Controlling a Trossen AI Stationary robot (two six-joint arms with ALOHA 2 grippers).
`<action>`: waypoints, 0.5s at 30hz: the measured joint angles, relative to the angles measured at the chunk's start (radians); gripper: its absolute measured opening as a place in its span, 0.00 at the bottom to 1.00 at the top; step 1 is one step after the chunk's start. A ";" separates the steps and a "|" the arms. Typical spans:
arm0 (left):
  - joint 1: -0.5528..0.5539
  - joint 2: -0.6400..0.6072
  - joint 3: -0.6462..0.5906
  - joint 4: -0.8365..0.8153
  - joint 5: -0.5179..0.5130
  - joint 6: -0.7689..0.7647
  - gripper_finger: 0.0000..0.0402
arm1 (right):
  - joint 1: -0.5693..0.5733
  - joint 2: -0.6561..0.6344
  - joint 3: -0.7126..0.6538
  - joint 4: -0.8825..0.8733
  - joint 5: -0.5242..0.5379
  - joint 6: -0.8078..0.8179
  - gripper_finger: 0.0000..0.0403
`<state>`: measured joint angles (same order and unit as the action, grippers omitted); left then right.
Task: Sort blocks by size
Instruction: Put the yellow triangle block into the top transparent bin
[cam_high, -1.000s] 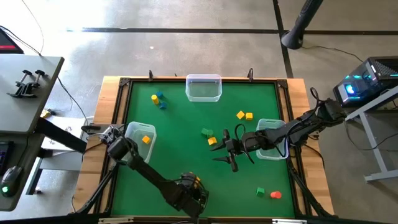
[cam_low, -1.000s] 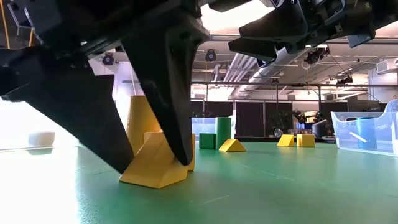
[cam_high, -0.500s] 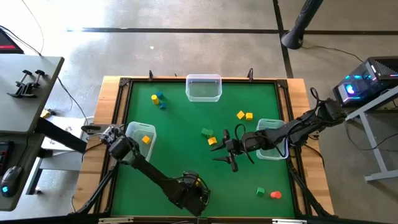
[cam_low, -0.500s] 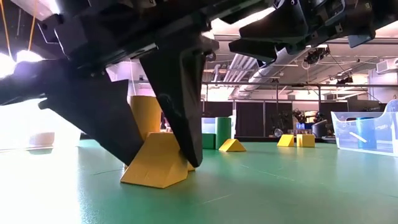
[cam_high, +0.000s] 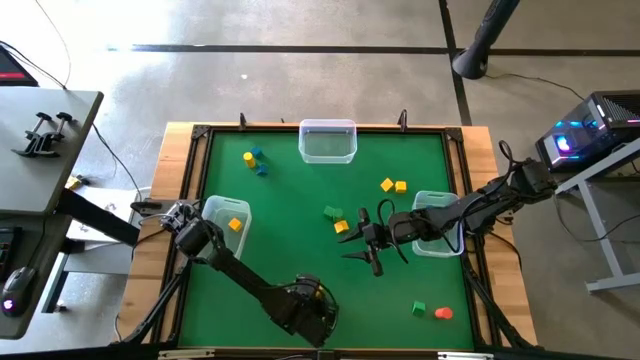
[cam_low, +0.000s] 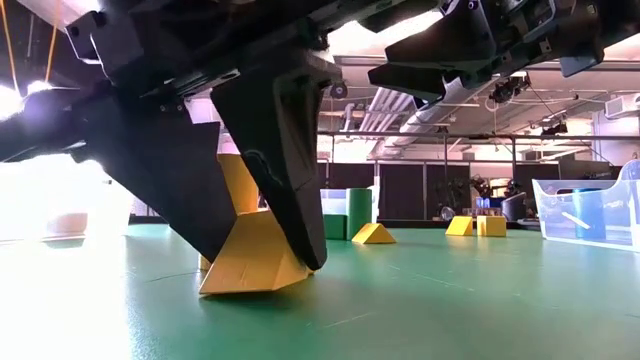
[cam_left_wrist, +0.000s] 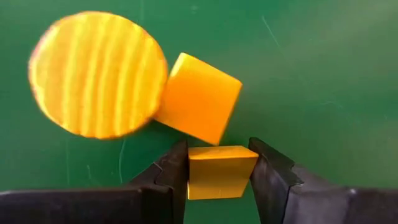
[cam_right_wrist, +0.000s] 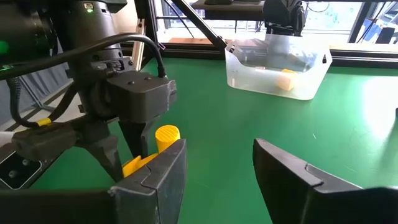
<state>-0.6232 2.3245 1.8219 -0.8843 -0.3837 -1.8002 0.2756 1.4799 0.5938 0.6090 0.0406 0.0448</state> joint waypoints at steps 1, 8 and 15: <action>0.000 0.001 0.013 -0.006 0.014 0.012 0.28 | 0.000 0.000 0.000 0.000 0.000 0.000 0.44; -0.003 0.003 0.117 -0.052 0.088 0.130 0.28 | 0.000 -0.035 0.000 -0.051 0.000 -0.026 0.44; 0.005 0.003 0.261 -0.071 0.129 0.266 0.28 | 0.000 -0.225 0.000 -0.335 -0.019 -0.066 0.44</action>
<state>-0.6183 2.3276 2.0830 -0.9557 -0.2544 -1.5338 0.2756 1.2547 0.5934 0.2740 0.0216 -0.0213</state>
